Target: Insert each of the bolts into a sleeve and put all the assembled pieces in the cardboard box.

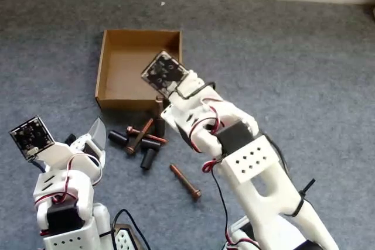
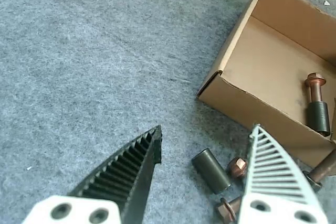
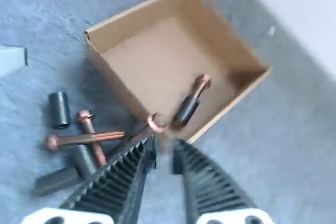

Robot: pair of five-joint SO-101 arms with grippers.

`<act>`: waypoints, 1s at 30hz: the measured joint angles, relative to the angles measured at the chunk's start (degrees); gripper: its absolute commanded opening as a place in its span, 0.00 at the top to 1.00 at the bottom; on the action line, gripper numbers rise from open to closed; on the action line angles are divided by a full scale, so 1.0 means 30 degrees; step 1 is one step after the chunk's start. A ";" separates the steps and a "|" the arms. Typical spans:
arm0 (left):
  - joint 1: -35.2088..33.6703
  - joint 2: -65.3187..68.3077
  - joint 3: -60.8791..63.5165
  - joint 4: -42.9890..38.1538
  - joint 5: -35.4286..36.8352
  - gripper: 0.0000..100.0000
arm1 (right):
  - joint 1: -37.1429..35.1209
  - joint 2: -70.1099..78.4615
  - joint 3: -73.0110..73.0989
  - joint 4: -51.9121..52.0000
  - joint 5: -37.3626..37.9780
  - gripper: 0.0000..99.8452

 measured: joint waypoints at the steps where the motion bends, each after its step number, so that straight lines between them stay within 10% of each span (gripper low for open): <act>1: 0.0000 0.0000 0.0000 0.0000 0.0000 0.73 | 0.0000 0.0029 0.0293 0.0000 -0.0938 0.83; 12: 0.0000 0.0000 0.0000 0.0000 0.0000 0.73 | -0.0850 0.7062 0.0791 -0.1788 -0.9553 0.83; 30: 0.0000 0.0000 0.0000 0.0000 0.0000 0.73 | -0.1641 1.1868 0.0762 -0.5421 -1.1663 0.83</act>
